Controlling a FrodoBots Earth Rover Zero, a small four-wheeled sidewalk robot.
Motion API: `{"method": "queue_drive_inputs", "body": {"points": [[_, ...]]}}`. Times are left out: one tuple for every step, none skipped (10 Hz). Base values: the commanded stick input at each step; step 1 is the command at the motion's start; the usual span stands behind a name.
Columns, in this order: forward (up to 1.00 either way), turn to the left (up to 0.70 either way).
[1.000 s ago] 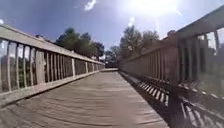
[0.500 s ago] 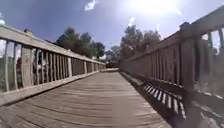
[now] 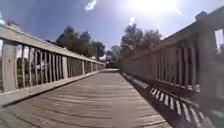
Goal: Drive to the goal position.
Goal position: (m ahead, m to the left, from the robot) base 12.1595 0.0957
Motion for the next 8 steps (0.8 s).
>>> {"method": "queue_drive_inputs", "body": {"points": [[0.7,0.0],[0.7,0.0],[0.7,0.0],[0.7,0.0],[0.7,0.0],[0.7,0.0],[0.7,0.0],[0.7,0.0]]}}
